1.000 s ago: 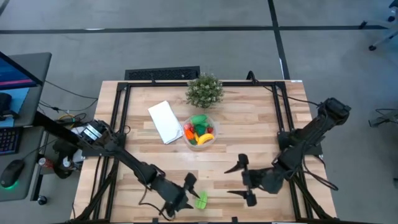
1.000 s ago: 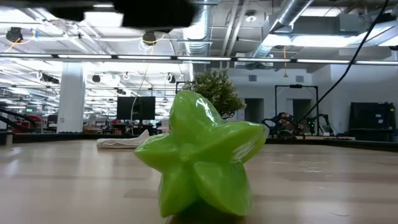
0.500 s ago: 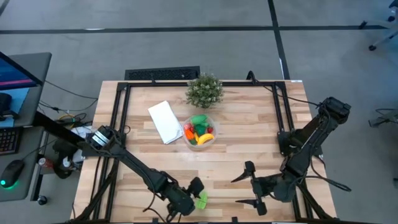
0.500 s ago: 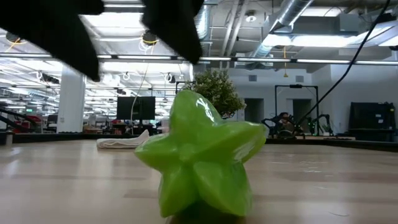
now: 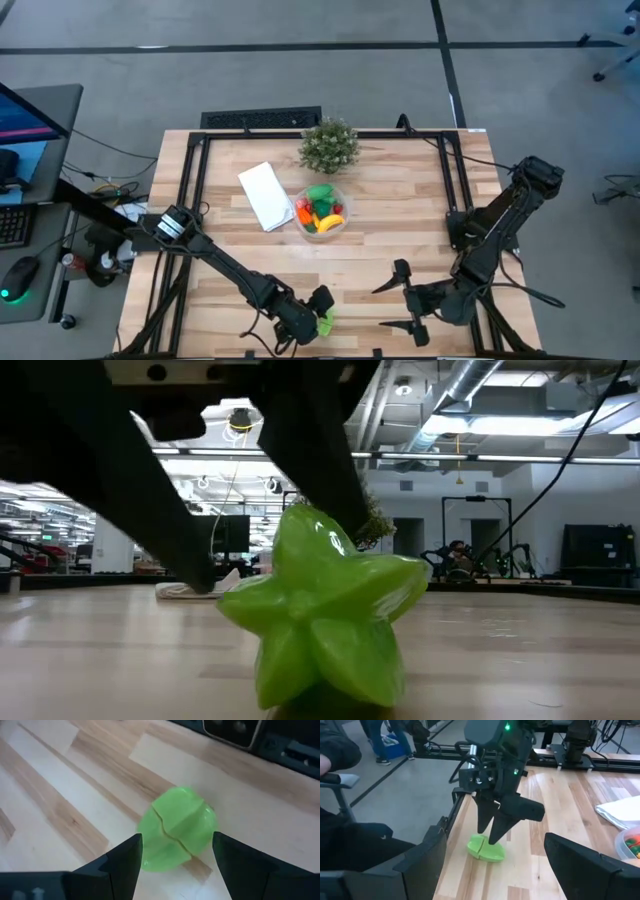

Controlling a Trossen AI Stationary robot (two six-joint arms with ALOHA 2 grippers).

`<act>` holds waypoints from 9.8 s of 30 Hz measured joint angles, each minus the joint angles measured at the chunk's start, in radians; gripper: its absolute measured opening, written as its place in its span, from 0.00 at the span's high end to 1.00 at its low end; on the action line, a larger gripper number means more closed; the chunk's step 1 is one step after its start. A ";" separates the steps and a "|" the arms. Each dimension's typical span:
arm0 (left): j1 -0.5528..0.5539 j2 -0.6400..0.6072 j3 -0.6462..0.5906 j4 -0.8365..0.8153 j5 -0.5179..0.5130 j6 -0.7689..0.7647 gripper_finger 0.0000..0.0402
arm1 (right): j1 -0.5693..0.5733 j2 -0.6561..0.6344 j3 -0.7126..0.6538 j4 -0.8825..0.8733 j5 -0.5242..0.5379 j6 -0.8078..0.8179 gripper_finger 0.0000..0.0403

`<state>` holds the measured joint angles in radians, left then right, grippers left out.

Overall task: Pick and placing Produce into tupperware
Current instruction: Put the green star apple into the transparent bin

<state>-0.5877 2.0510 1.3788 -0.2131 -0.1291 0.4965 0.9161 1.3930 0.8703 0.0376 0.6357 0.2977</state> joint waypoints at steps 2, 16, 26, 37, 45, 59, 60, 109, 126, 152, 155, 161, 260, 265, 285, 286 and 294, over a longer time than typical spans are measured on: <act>0.001 0.000 0.000 0.006 0.001 0.006 0.42 | 0.000 0.000 0.000 -0.001 0.000 0.001 0.18; 0.020 0.029 0.000 0.065 0.089 -0.007 0.42 | -0.001 0.000 0.000 -0.003 -0.002 0.009 0.18; 0.057 0.026 0.003 -0.036 0.017 -0.164 0.42 | 0.000 0.000 0.000 -0.002 -0.002 0.017 0.18; 0.100 0.023 0.004 -0.118 -0.053 -0.245 0.42 | 0.000 0.000 0.000 -0.003 -0.002 0.046 0.18; 0.108 0.019 0.001 -0.141 -0.097 -0.235 0.42 | 0.000 0.001 0.000 -0.012 -0.002 0.053 0.18; 0.075 0.021 -0.003 -0.156 -0.271 -0.012 0.42 | 0.000 0.001 0.000 -0.031 -0.003 0.053 0.18; 0.073 0.021 -0.003 -0.157 -0.284 -0.005 0.42 | 0.000 0.001 0.000 -0.031 -0.003 0.053 0.18; 0.036 0.021 0.150 -0.470 -0.235 -0.319 0.42 | 0.000 0.002 -0.001 -0.031 -0.006 0.061 0.18; 0.099 0.020 0.150 -0.515 -0.154 -0.318 0.34 | 0.000 0.003 -0.001 -0.031 -0.007 0.061 0.18; 0.147 0.041 0.121 -0.420 -0.109 -0.228 0.21 | 0.000 0.003 -0.029 -0.028 -0.007 0.062 0.18; 0.154 0.060 0.121 -0.418 -0.107 -0.228 0.21 | 0.000 0.003 -0.035 -0.029 -0.007 0.077 0.18; 0.161 0.070 0.129 -0.428 -0.100 -0.248 0.21 | 0.000 0.003 -0.035 -0.023 -0.007 0.077 0.18; 0.241 0.175 0.336 -0.638 -0.080 -0.350 0.10 | 0.005 0.042 -0.034 -0.027 -0.008 0.095 0.18; 0.241 0.175 0.335 -0.637 -0.082 -0.350 0.19 | 0.005 0.042 -0.034 -0.027 -0.008 0.095 0.18; 0.243 0.175 0.334 -0.635 -0.073 -0.350 0.33 | 0.005 0.042 -0.034 -0.027 -0.008 0.095 0.18; 0.243 0.175 0.334 -0.635 -0.073 -0.350 0.33 | 0.005 0.042 -0.034 -0.027 -0.008 0.095 0.18; 0.242 0.175 0.334 -0.635 -0.073 -0.351 0.33 | 0.005 0.042 -0.034 -0.026 -0.008 0.095 0.18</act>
<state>-0.3455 2.2261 1.7130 -0.8478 -0.2019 0.1459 0.9207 1.4349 0.8360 0.0112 0.6281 0.3927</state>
